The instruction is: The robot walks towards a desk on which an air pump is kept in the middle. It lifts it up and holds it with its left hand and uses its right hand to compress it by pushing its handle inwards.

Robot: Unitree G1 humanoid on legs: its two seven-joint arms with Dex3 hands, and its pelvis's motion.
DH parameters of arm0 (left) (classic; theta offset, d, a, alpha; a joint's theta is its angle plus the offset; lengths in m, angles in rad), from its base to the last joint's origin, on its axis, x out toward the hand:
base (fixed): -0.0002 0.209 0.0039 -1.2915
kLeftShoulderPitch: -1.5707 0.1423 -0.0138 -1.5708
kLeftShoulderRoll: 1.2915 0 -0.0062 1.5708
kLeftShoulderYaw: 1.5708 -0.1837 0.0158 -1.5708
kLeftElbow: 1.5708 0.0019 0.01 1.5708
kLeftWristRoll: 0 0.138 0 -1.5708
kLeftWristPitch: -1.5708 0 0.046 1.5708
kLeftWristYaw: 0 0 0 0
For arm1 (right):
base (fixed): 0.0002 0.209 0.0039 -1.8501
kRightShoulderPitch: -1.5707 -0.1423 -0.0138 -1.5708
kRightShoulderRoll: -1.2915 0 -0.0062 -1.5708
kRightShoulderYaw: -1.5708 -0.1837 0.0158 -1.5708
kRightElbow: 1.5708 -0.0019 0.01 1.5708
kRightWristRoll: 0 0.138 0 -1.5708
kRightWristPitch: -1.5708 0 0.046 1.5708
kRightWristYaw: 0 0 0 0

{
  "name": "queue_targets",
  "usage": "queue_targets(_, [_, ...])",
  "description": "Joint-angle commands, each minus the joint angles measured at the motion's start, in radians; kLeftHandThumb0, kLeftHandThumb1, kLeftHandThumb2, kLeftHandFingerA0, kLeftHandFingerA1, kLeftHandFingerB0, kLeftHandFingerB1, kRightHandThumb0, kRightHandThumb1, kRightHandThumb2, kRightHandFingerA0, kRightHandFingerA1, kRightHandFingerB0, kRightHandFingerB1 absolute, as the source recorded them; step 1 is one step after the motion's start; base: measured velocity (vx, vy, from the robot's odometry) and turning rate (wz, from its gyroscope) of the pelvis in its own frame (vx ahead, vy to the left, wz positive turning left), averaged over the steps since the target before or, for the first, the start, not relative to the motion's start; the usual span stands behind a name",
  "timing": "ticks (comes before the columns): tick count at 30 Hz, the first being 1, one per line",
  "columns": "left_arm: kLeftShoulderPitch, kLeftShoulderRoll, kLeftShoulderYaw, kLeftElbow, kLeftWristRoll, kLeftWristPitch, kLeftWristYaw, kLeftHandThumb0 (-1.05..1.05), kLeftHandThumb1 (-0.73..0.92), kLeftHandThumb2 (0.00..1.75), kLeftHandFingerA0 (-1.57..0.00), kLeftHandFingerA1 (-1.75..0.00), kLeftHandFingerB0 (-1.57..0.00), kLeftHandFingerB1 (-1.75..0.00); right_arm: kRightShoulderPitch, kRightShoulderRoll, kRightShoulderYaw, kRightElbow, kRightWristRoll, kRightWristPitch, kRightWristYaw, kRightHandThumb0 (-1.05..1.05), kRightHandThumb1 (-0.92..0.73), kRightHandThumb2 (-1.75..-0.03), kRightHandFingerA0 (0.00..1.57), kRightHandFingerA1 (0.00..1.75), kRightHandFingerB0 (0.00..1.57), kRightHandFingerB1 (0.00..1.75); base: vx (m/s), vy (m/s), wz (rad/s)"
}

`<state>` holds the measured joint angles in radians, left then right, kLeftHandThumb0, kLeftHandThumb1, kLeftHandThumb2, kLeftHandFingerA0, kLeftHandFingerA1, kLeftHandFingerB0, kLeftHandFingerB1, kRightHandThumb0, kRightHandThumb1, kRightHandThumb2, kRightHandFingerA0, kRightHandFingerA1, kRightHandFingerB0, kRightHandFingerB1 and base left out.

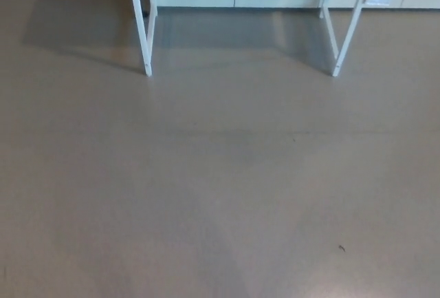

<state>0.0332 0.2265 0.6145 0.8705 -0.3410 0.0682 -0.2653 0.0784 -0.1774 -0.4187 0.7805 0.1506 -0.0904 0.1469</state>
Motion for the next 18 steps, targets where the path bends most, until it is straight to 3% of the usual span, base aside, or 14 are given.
queue_targets(1, [0.001, 0.007, -0.007, -0.010, -0.034, 0.007, -0.024, -0.04, 0.53, 0.94, -0.22, -0.55, -0.17, -0.49, 0.000, -0.013, 0.002, -0.001, 0.018, -0.027, -0.004, -0.17, -0.61, -0.58, 0.64, 0.47, 0.44, 0.38, 0.48, -0.208, 0.81])
queue_targets(4, [0.006, 0.008, -0.019, -0.010, -0.025, -0.002, -0.015, -0.05, 0.52, 0.93, -0.24, -0.55, -0.19, -0.50, 0.001, -0.016, 0.009, 0.009, 0.015, -0.037, -0.004, -0.24, -0.55, -0.64, 0.57, 0.50, 0.41, 0.43, 0.55, -0.145, 0.26])
queue_targets(5, [0.007, 0.009, -0.021, -0.012, -0.025, 0.000, -0.015, -0.09, 0.73, 0.61, -0.35, -0.44, -0.31, -0.33, 0.004, -0.017, 0.012, 0.008, 0.013, -0.039, -0.003, -0.24, -0.55, -0.64, 0.56, 0.50, 0.41, 0.43, 0.54, -0.148, -0.01])
queue_targets(7, [0.007, 0.009, -0.023, -0.017, -0.026, 0.008, -0.004, -0.09, 0.72, 0.62, -0.37, -0.44, -0.34, -0.34, 0.005, -0.017, 0.014, 0.008, 0.016, -0.041, -0.002, -0.18, -0.60, -0.58, 0.62, 0.47, 0.43, 0.39, 0.36, -0.117, -0.01])
queue_targets(8, [0.008, 0.010, -0.027, -0.015, -0.024, 0.007, -0.001, -0.06, 0.51, 0.92, -0.26, -0.56, -0.20, -0.50, 0.003, -0.017, 0.013, 0.012, 0.021, -0.043, -0.002, -0.17, -0.61, -0.58, 0.64, 0.47, 0.43, 0.39, 0.32, -0.070, -0.07])
queue_targets(10, [0.009, 0.014, -0.031, -0.009, -0.023, -0.002, -0.011, -0.06, 0.51, 0.92, -0.26, -0.56, -0.20, -0.50, 0.001, -0.016, 0.013, 0.016, 0.024, -0.047, -0.003, -0.17, -0.61, -0.58, 0.64, 0.47, 0.43, 0.39, 0.33, -0.007, -0.17])
queue_targets(11, [0.008, 0.014, -0.031, -0.010, -0.026, 0.002, -0.006, -0.10, 0.71, 0.60, -0.35, -0.44, -0.33, -0.34, 0.001, -0.016, 0.014, 0.016, 0.025, -0.047, -0.003, -0.17, -0.60, -0.57, 0.64, 0.47, 0.43, 0.39, 0.32, 0.022, -0.24])
queue_targets(13, [0.007, 0.014, -0.031, -0.009, -0.029, 0.005, -0.001, -0.11, 0.71, 0.62, -0.34, -0.44, -0.32, -0.35, 0.004, -0.014, 0.014, 0.005, 0.031, -0.037, -0.004, -0.16, -0.60, -0.57, 0.60, 0.47, 0.44, 0.39, 0.35, 0.098, -0.20])
queue_targets(14, [0.008, 0.013, -0.031, -0.010, -0.032, 0.006, -0.002, -0.06, 0.52, 0.93, -0.24, -0.55, -0.20, -0.50, 0.003, -0.015, 0.016, 0.007, 0.029, -0.036, -0.007, -0.18, -0.58, -0.57, 0.61, 0.47, 0.44, 0.39, 0.31, 0.108, -0.21])
queue_targets(15, [0.008, 0.013, -0.031, -0.011, -0.034, 0.007, -0.004, -0.06, 0.52, 0.93, -0.24, -0.55, -0.20, -0.50, 0.001, -0.017, 0.018, 0.013, 0.025, -0.038, -0.009, -0.18, -0.58, -0.57, 0.61, 0.47, 0.44, 0.39, 0.44, 0.179, -0.05])
queue_targets(16, [0.008, 0.014, -0.033, -0.015, -0.034, 0.008, -0.003, -0.10, 0.72, 0.62, -0.34, -0.44, -0.33, -0.34, -0.002, -0.019, 0.021, 0.018, 0.023, -0.041, -0.009, -0.18, -0.59, -0.57, 0.62, 0.47, 0.44, 0.39, 0.58, 0.169, -0.19])
queue_targets(18, [0.007, 0.015, -0.036, -0.020, -0.033, 0.009, 0.002, -0.10, 0.72, 0.62, -0.34, -0.44, -0.33, -0.34, -0.003, -0.018, 0.022, 0.018, 0.025, -0.043, -0.008, -0.18, -0.59, -0.57, 0.62, 0.47, 0.44, 0.39, 0.52, 0.167, -0.38])
